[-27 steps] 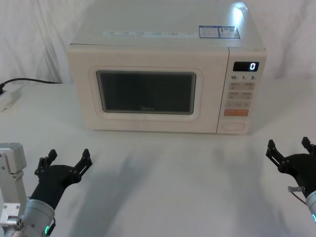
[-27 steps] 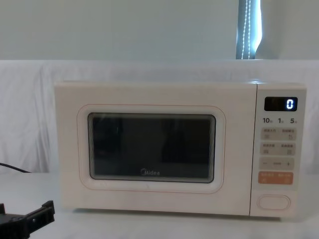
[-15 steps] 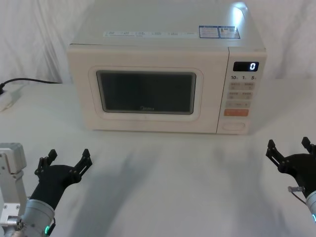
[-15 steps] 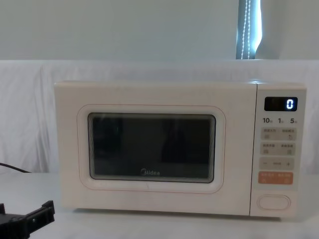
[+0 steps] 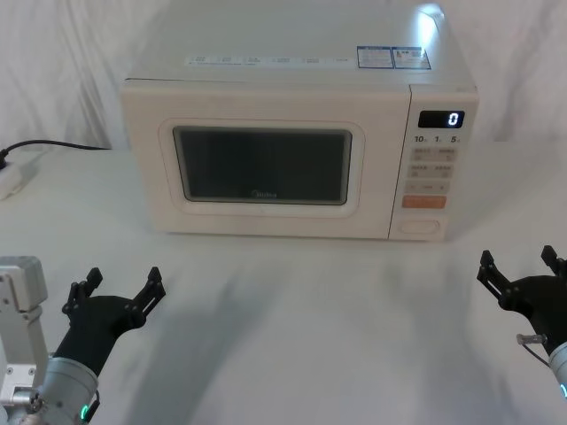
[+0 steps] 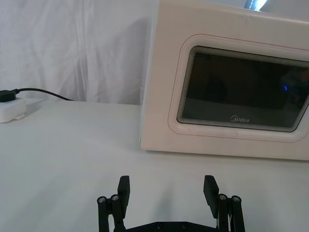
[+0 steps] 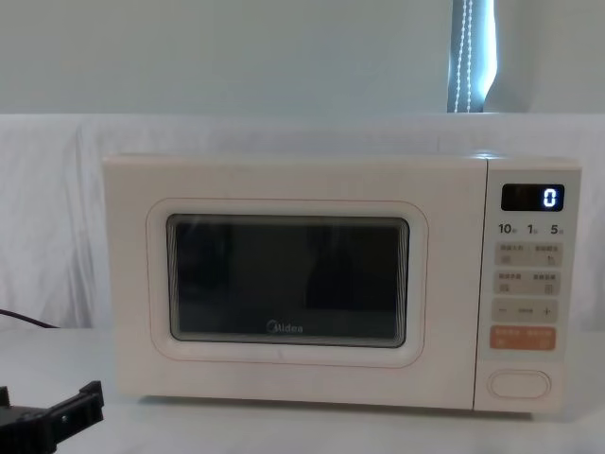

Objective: Press the button to open the microwave door with one hand; close the microwave door with the other hand.

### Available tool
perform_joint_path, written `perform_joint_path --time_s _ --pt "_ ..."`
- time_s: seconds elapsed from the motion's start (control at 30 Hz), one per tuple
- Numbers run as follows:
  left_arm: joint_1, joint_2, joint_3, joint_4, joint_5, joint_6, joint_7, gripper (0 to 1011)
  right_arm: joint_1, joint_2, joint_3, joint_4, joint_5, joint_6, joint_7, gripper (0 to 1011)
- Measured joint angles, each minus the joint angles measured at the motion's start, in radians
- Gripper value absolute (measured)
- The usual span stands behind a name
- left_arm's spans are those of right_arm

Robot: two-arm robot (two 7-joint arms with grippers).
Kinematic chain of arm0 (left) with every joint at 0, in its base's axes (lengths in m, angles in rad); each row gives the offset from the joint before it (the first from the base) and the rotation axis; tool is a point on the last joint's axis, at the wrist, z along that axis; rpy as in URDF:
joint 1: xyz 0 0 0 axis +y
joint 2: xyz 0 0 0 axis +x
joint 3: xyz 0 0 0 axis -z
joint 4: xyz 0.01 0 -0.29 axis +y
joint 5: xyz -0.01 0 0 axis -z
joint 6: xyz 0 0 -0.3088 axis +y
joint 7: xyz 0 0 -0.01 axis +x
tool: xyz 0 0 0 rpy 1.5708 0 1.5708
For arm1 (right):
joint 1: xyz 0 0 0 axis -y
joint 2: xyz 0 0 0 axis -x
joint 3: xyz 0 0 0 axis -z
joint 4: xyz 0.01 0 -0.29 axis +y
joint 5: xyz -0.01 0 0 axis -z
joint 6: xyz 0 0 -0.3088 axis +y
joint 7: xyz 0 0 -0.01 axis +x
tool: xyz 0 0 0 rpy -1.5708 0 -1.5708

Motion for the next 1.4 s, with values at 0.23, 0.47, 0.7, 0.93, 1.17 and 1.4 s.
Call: perform_joint_path --time_s 0.23,0.47,0.7,0.93,1.17,1.4 --pt "0.000 0.000 0.000 0.000 0.000 0.000 0.000 1001 0.000 0.000 0.000 0.000 0.000 0.000 0.000 1002" --pt "0.000 0.000 0.000 0.000 0.000 0.000 0.000 1001 0.000 0.000 0.000 0.000 0.000 0.000 0.000 993" --pt "0.000 0.000 0.000 0.000 0.000 0.000 0.000 1001 0.000 0.000 0.000 0.000 0.000 0.000 0.000 851" --pt "0.000 0.000 0.000 0.000 0.000 0.000 0.000 1001 0.000 0.000 0.000 0.000 0.000 0.000 0.000 650" --pt "0.000 0.000 0.000 0.000 0.000 0.000 0.000 1001 0.000 0.000 0.000 0.000 0.000 0.000 0.000 436" --pt "0.000 0.000 0.000 0.000 0.000 0.000 0.000 1001 0.000 0.000 0.000 0.000 0.000 0.000 0.000 200"
